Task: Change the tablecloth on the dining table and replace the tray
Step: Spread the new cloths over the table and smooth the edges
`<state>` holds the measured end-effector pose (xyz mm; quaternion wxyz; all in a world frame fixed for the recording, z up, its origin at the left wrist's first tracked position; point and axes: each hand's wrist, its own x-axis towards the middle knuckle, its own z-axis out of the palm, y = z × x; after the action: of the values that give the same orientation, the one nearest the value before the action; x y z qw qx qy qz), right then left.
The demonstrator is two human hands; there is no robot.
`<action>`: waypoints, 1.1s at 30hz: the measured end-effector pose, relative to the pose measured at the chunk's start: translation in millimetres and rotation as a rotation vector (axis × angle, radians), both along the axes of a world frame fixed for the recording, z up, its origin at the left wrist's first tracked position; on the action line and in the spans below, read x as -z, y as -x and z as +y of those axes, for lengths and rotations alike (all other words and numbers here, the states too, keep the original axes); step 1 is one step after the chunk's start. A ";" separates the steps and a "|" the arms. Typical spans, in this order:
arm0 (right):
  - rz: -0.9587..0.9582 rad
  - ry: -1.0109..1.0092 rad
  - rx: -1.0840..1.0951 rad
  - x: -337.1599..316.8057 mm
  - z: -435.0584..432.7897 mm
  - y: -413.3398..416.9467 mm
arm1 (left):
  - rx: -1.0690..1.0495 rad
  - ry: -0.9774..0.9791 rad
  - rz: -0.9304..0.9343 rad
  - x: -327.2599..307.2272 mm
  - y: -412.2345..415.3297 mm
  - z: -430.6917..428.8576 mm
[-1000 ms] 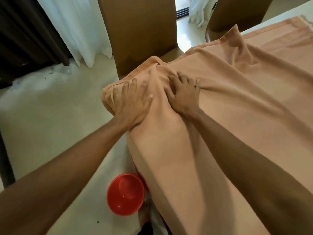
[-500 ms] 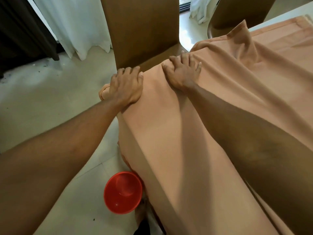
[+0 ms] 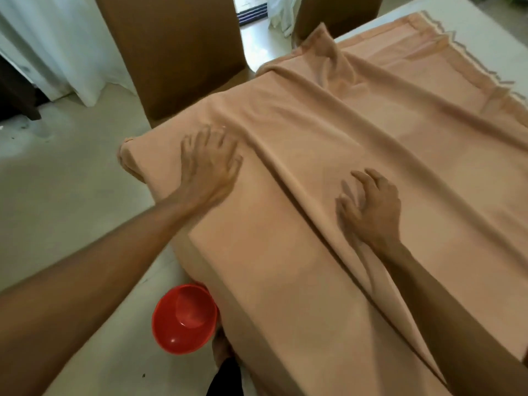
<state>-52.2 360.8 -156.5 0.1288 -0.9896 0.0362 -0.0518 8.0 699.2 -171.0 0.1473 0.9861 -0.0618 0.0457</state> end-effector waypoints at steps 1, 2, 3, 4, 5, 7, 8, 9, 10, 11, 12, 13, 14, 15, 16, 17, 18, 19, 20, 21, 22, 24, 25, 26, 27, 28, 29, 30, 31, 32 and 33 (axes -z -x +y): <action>0.028 0.033 0.059 -0.6 -22.7 13.2 | 0.040 0.003 -0.006 -0.3 13.3 -24.7; 0.055 0.048 0.121 -0.1 -45.6 23.9 | 0.080 0.007 0.002 -0.9 25.7 -51.6; 0.087 0.053 0.186 -1.0 -70.6 34.4 | 0.114 0.014 0.027 -2.2 38.9 -84.0; 0.124 0.061 0.231 0.5 -90.0 42.3 | 0.143 0.017 0.076 -1.7 50.4 -111.7; 0.174 0.076 0.253 3.8 -107.2 49.7 | 0.166 0.013 0.124 -0.2 60.6 -137.1; 0.265 0.126 0.231 11.3 -137.5 65.9 | 0.182 -0.035 0.215 1.8 76.5 -184.1; 0.282 0.141 0.207 13.4 -151.5 73.6 | 0.177 -0.073 0.240 1.1 83.6 -207.0; 0.290 0.142 0.186 14.7 -159.4 76.5 | 0.166 -0.108 0.246 1.6 87.9 -223.6; 0.289 0.137 0.165 14.9 -162.6 77.3 | 0.153 -0.125 0.253 2.3 90.9 -236.9; 0.291 0.136 0.147 13.5 -162.9 76.9 | 0.139 -0.122 0.273 3.4 93.1 -248.9; 0.287 0.142 0.129 12.8 -162.7 75.2 | 0.119 -0.107 0.300 5.1 94.0 -258.1; 0.288 0.136 0.115 11.0 -170.9 76.9 | 0.096 -0.087 0.306 6.0 96.3 -274.9; 0.275 0.127 0.084 8.2 -183.1 80.3 | 0.056 -0.071 0.310 5.3 99.8 -293.1; 0.264 0.120 0.040 5.5 -185.1 77.3 | 0.012 -0.060 0.311 3.5 98.4 -296.9; 0.238 0.103 -0.012 3.8 -194.6 75.4 | -0.016 -0.066 0.295 -0.2 98.6 -306.3; 0.203 0.076 -0.056 0.5 -207.2 74.7 | -0.014 -0.083 0.268 -3.1 101.0 -320.1; 0.151 0.059 -0.098 -0.9 -230.6 77.4 | 0.007 -0.101 0.248 -4.0 108.6 -346.3; 0.095 0.072 -0.133 -2.1 -247.1 75.7 | 0.042 -0.100 0.252 -5.5 114.8 -367.5; 0.043 0.081 -0.149 -1.2 -274.3 78.2 | 0.070 -0.096 0.272 -4.8 124.6 -401.8; 0.004 0.082 -0.143 -0.4 -287.2 76.9 | 0.070 -0.082 0.306 -4.7 128.6 -421.7; -0.015 0.081 -0.129 1.4 -306.1 76.5 | 0.039 -0.060 0.326 -3.0 132.7 -446.1; 0.006 0.081 -0.083 5.7 -372.3 76.2 | -0.044 -0.037 0.311 1.2 136.2 -513.0; 0.059 0.085 -0.071 10.1 -400.0 73.3 | -0.085 -0.019 0.298 1.4 134.5 -534.3; 0.119 0.084 -0.070 14.1 -423.4 71.4 | -0.119 -0.011 0.292 2.9 133.6 -550.2; 0.177 0.084 -0.081 17.1 -442.3 69.4 | -0.153 -0.021 0.278 4.9 132.9 -561.2; 0.223 0.074 -0.094 21.7 -461.4 67.6 | -0.185 -0.052 0.260 9.0 132.5 -572.5; 0.246 0.071 -0.107 24.4 -469.9 66.3 | -0.220 -0.070 0.241 10.9 132.5 -575.6; 0.248 0.073 -0.118 27.3 -472.3 66.0 | -0.246 -0.078 0.231 11.5 133.3 -575.6; 0.238 0.065 -0.121 29.7 -472.2 66.8 | -0.261 -0.088 0.227 11.3 134.6 -575.3; 0.216 0.053 -0.119 29.4 -472.3 67.1 | -0.265 -0.100 0.220 10.8 133.4 -577.1; 0.195 0.037 -0.112 28.3 -472.0 67.3 | -0.265 -0.107 0.212 10.5 130.4 -578.3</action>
<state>-119.5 -111.1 -184.8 0.1092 -0.9927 -0.0077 0.0514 -122.4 120.9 -181.6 0.0932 0.9913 0.0821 -0.0429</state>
